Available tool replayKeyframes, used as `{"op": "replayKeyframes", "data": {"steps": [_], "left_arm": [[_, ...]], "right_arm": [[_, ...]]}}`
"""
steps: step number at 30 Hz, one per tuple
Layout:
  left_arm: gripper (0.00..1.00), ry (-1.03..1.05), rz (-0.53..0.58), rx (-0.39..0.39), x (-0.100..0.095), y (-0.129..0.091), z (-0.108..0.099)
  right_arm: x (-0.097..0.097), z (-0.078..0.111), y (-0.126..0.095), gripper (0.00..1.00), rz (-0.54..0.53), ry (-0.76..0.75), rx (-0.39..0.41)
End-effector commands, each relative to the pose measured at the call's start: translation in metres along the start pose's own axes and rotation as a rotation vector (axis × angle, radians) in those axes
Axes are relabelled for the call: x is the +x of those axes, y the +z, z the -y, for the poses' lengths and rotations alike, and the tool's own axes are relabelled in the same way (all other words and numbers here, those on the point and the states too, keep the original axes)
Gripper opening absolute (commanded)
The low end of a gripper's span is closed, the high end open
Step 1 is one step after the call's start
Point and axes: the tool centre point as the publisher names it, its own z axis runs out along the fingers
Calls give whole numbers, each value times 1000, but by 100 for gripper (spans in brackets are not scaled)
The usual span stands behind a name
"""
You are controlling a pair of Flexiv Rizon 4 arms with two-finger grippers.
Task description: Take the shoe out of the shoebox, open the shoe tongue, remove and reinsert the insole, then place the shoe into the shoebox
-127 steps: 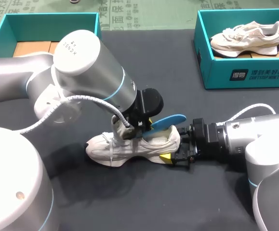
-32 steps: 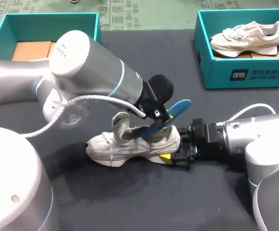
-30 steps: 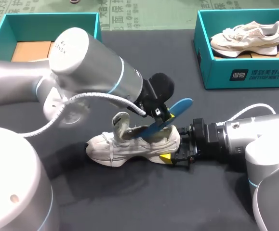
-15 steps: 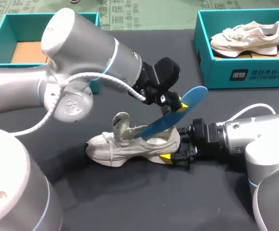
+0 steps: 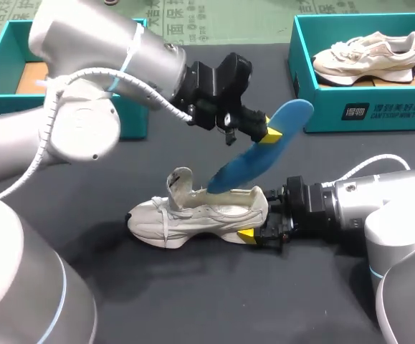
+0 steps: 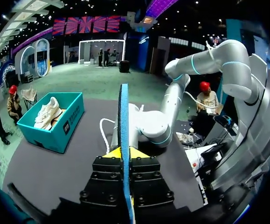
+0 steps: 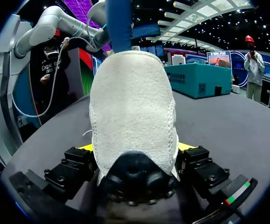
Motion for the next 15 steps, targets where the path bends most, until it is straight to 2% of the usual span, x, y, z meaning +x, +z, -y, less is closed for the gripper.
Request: {"op": "replayKeyframes", "data": {"steps": [1,9,13,15], "left_arm": [[0,40,-27,71,6,-27,-1],[0,99,-9,159,7,-53,12],[0,109,-32,222,8,-73,20],[0,109,-32,222,8,-73,20]], "right_arm": [[1,2,3,0,1,1,5],[1,2,3,0,1,1,5],[1,2,3,0,1,1,5],[1,2,3,0,1,1,5]]}}
